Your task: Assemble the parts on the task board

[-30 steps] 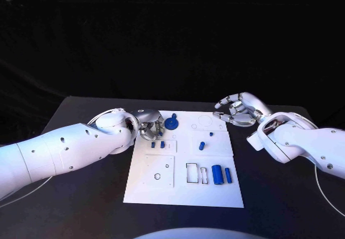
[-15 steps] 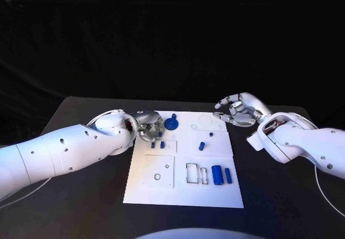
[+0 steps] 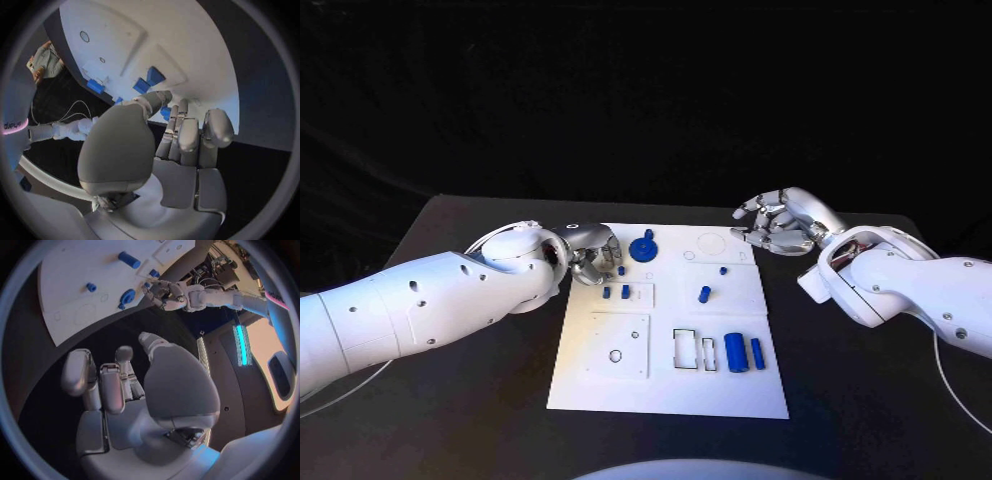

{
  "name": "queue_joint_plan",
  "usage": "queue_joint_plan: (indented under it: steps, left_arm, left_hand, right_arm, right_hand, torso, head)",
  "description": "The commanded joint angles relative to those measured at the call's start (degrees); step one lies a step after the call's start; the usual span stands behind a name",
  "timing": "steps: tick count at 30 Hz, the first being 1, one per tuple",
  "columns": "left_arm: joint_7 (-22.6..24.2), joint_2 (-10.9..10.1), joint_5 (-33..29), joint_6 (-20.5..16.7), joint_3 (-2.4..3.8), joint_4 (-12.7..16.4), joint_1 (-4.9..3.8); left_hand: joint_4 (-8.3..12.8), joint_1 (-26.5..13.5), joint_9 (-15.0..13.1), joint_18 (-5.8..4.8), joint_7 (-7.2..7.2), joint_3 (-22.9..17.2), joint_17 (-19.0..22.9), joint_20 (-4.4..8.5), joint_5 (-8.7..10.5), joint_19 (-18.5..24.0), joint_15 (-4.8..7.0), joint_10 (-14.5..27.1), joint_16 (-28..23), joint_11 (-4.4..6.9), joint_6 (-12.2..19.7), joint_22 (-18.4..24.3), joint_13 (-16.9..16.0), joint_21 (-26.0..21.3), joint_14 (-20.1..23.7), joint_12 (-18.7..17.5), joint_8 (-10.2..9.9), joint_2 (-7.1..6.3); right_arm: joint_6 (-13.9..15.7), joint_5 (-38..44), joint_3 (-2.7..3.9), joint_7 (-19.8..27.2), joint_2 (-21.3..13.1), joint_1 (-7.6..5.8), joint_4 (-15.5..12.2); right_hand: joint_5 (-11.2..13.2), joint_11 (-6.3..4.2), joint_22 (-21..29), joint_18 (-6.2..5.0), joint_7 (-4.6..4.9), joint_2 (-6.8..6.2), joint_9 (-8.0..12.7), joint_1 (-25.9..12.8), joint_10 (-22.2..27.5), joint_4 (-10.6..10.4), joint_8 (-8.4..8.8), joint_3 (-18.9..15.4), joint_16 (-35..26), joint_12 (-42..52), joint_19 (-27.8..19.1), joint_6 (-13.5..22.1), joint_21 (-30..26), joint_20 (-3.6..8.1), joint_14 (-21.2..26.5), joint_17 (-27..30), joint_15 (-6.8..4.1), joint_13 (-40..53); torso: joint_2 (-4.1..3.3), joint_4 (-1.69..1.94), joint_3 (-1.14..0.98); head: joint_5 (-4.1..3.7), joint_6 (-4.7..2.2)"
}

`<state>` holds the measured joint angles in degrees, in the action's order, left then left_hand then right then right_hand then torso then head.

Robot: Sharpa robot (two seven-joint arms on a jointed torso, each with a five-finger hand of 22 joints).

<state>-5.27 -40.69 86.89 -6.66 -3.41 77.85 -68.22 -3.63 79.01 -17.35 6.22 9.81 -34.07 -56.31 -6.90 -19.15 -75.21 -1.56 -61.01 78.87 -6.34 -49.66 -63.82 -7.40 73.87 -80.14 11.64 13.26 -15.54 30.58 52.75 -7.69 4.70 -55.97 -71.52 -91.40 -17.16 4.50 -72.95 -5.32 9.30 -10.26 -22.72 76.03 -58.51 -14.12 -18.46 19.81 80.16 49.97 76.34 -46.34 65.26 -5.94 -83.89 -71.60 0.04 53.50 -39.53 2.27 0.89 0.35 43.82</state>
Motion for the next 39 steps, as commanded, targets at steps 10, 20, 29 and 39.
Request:
queue_joint_plan:
  steps: [10, 20, 29, 39]
  left_arm:
    - [6.21, -4.75, -23.71, -10.80, 1.61, -0.17, -1.23]
    - [22.02, -7.53, -62.77, -11.54, 1.87, 1.00, -1.76]
    - [25.86, -8.90, -74.28, -9.97, 1.87, 2.53, -1.81]
    - [27.30, -9.91, -77.89, -11.66, 1.86, 3.55, -1.82]
  left_hand:
    - [1.81, 2.77, 0.06, 4.04, 0.70, -2.47, 24.99, -0.06, -0.28, 13.27, -0.39, 3.00, -13.86, -0.82, -2.51, 20.26, 0.92, -14.95, 12.82, -1.30, 0.65, 0.79]
    - [3.18, 2.57, 0.64, 4.45, 1.68, -2.50, 29.33, -0.33, -0.02, 18.54, -0.77, 1.56, -20.70, -1.29, -2.85, 23.46, 1.15, -18.92, 16.78, 0.38, 0.44, 3.15]
    - [2.84, 0.87, 0.39, 4.48, 0.72, 0.49, 29.89, 0.06, -0.15, 18.27, -0.07, -2.09, -20.53, 0.00, -4.52, 24.49, -0.05, -20.24, 16.29, 3.75, 1.47, 4.10]
    - [3.15, 0.96, 0.35, 4.48, 0.50, 1.13, 30.11, 0.27, -0.24, 17.83, 0.16, -2.54, -20.51, 0.28, -4.97, 24.94, -0.34, -20.73, 16.09, 4.56, 1.76, 4.41]
  right_arm:
    - [-12.08, 25.31, 0.01, -6.99, 1.77, 0.12, 2.91]
    - [-14.48, 44.11, -0.09, -12.65, 4.65, 1.39, 3.94]
    - [-13.84, 48.06, -0.14, -14.21, 6.93, 2.21, 4.63]
    - [-14.22, 48.57, -0.20, -14.17, 8.64, 2.72, 5.67]
  right_hand:
    - [6.24, 0.56, -2.19, 0.34, 0.53, -4.21, 1.02, 3.64, -0.78, 5.18, 0.24, 13.11, -0.22, -32.59, 3.47, -4.55, 2.50, -0.27, -2.00, -0.17, 0.72, -29.23]
    - [6.99, 0.71, -5.24, 1.25, -0.01, -5.62, 1.77, 2.02, -3.69, 6.77, 1.46, 13.62, 0.98, -36.94, 5.51, -5.89, 6.65, 0.02, -2.62, -1.96, 0.62, -34.46]
    - [7.15, 1.05, -6.05, 1.48, 0.38, -5.90, 2.15, 1.22, -4.21, 7.03, 2.18, 13.73, 1.51, -38.20, 5.98, -6.01, 7.69, -0.17, -2.84, -2.75, 0.90, -36.03]
    - [7.43, 0.71, -7.53, 1.90, 0.06, -5.15, 2.21, 1.54, -5.85, 7.77, 2.20, 14.58, 2.22, -38.59, 6.95, -7.25, 9.81, -0.22, -3.13, -3.78, 0.64, -37.14]
  torso:
    - [0.05, -0.14, -0.16]
    - [-0.18, -0.01, 0.04]
    - [-0.17, 0.05, 0.07]
    - [-0.22, -0.01, 0.07]
  head:
    - [-2.51, -0.51]
    - [-4.13, -0.90]
    - [-4.31, -0.71]
    - [-4.34, -0.42]
